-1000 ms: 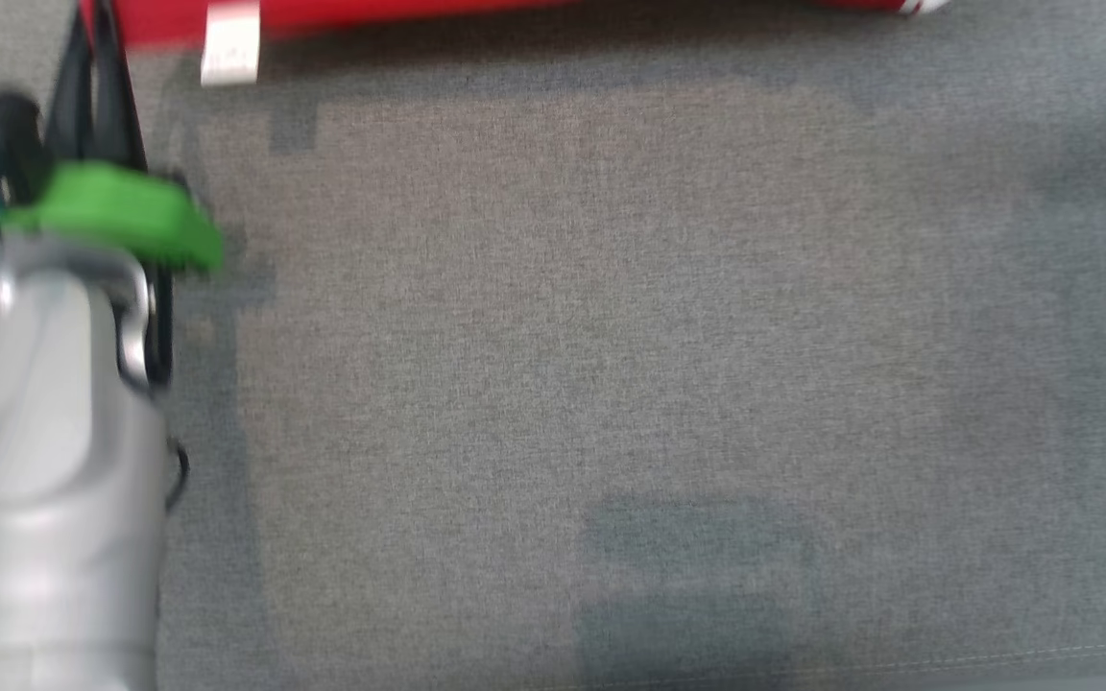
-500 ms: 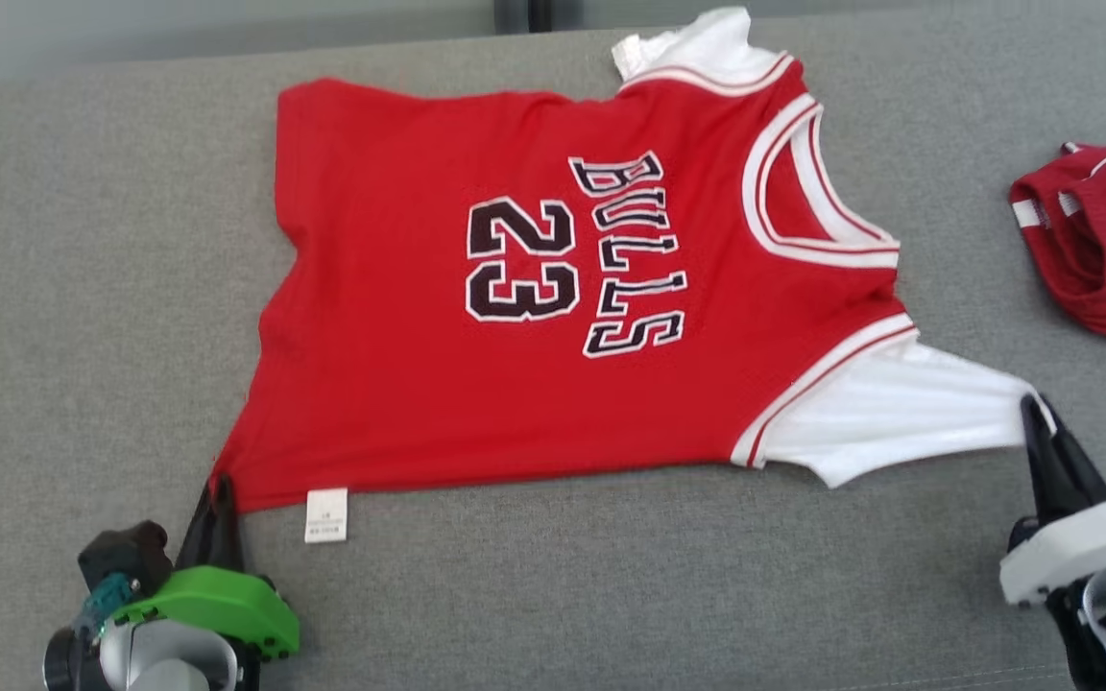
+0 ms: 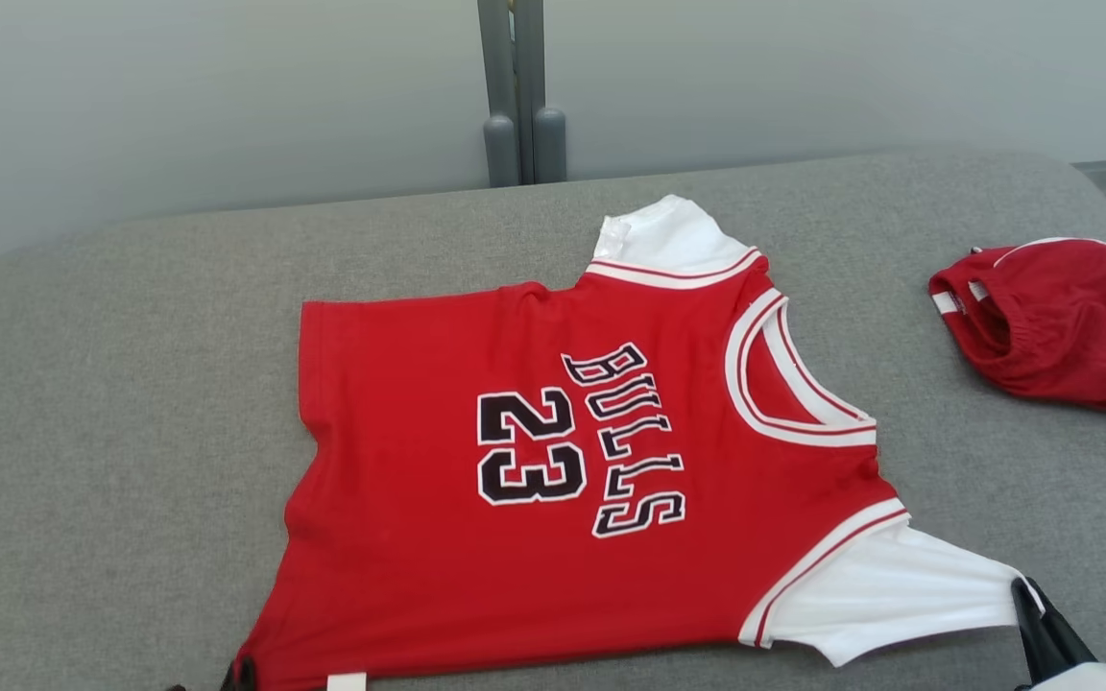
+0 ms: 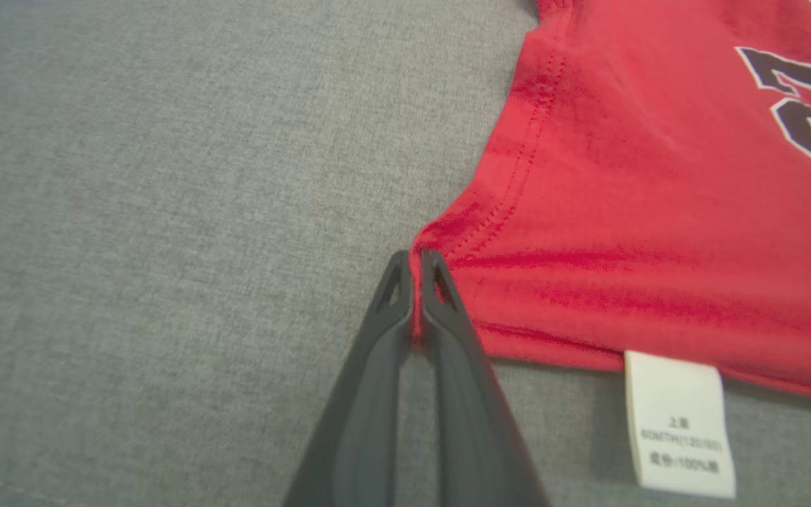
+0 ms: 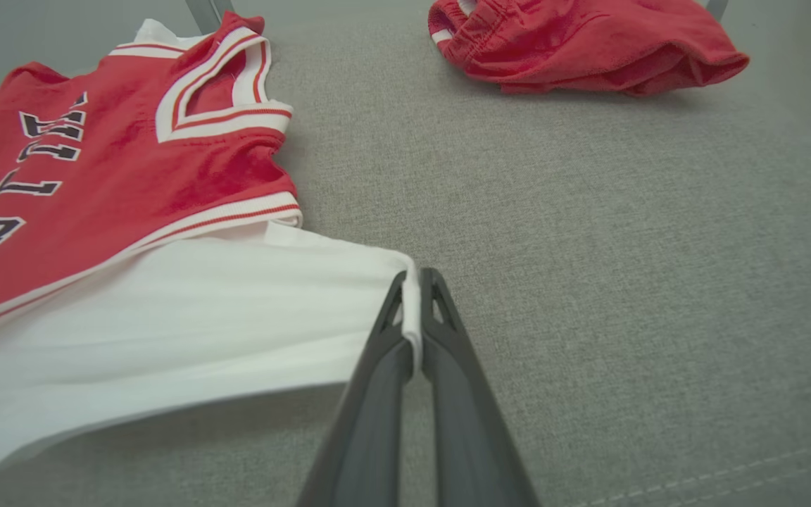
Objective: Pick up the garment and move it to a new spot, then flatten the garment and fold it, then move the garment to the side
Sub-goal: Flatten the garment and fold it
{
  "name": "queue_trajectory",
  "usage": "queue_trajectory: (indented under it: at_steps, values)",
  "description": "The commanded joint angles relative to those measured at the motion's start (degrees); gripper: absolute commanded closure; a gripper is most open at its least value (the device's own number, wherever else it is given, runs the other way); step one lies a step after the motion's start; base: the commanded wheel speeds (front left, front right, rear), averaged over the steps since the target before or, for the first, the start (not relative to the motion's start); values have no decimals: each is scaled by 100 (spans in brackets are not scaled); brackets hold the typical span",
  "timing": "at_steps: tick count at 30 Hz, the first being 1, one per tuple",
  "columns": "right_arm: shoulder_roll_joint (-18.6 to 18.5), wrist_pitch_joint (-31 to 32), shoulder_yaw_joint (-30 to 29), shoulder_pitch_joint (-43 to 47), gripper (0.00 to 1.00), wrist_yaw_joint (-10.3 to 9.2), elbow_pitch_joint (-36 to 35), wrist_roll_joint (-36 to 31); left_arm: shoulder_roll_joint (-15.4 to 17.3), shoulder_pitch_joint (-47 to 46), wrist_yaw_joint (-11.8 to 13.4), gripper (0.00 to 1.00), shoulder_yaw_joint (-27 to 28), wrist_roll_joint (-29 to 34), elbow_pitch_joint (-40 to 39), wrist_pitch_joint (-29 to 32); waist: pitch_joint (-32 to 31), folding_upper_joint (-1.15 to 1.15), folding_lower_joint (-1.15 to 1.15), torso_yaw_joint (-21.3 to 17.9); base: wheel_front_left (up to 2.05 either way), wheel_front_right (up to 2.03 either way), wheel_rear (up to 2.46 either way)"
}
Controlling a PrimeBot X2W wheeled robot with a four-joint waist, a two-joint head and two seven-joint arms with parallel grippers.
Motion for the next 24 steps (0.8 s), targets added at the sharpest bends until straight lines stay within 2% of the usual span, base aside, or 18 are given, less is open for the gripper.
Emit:
queue_trajectory:
  at_steps: [1, 7, 12, 20, 24]
  values:
    - [-124, -16, -143, 134, 100, -97, 53, -7, 166, 193, 83, 100, 64, -37, -1, 0, -239, 0, 1, -30, 0, 0, 0]
    - [-106, -16, -117, 435, 100, -95, 63, -48, 155, 637, 229, 100, -285, -253, 87, 1, -368, 0, 1, 56, 0, 0, 0]
    - [-82, -16, -80, 513, 100, -95, -28, -46, 155, 795, 295, 100, -265, -343, -245, 0, -348, 0, 1, 119, 0, 0, 0]
    - [-125, -16, -8, 261, 100, -93, -500, 139, 142, 529, 100, 100, -138, -120, -768, 0, -200, 0, 1, 198, 0, 0, 0]
    - [-154, -16, 90, 9, 100, -64, -818, 233, 121, 197, -12, 100, -361, -68, -1128, 0, -90, 0, 1, 202, 0, 0, 0]
